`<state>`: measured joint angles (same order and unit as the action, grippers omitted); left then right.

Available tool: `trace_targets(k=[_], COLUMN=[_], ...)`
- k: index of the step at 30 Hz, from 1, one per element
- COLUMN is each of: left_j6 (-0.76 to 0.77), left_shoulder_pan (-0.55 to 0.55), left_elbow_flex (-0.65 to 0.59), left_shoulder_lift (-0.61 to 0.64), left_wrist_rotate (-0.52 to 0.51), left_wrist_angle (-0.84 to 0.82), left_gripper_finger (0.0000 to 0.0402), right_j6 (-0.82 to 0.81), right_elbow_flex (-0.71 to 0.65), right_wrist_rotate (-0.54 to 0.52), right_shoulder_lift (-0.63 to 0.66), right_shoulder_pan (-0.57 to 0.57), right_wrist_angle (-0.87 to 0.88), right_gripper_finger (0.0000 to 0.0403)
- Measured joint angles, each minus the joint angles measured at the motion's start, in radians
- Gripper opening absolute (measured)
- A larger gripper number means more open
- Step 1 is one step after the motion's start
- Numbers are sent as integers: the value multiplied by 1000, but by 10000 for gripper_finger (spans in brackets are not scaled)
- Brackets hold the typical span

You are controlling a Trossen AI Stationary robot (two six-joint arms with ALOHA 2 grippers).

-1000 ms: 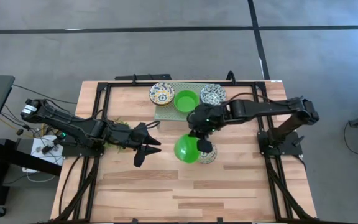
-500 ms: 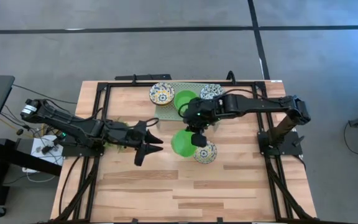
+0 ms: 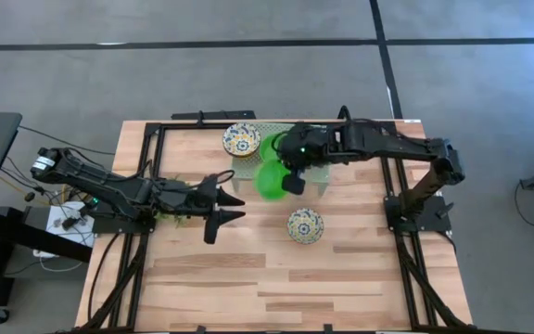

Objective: Pick & Place Mini bowls
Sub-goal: Stack the green bowl on the green bowl on the shelf

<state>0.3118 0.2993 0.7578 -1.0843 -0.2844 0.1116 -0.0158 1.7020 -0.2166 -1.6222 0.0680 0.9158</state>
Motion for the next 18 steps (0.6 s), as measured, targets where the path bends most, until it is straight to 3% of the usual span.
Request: trace_targets(k=[7,18], left_j6=[-147,-179], left_shoulder_pan=[0,0], left_elbow_flex=[0,-1], left_shoulder_lift=[11,88], left_wrist_rotate=[0,0], left_wrist_angle=[11,23], left_gripper_finger=[150,150], right_j6=[-19,-143], right_elbow_flex=[21,22], right_wrist_rotate=[-149,-33], right_shoulder_lift=[-1,-1], right_shoulder_pan=[101,298], right_wrist_angle=[11,33], right_gripper_finger=[1,1])
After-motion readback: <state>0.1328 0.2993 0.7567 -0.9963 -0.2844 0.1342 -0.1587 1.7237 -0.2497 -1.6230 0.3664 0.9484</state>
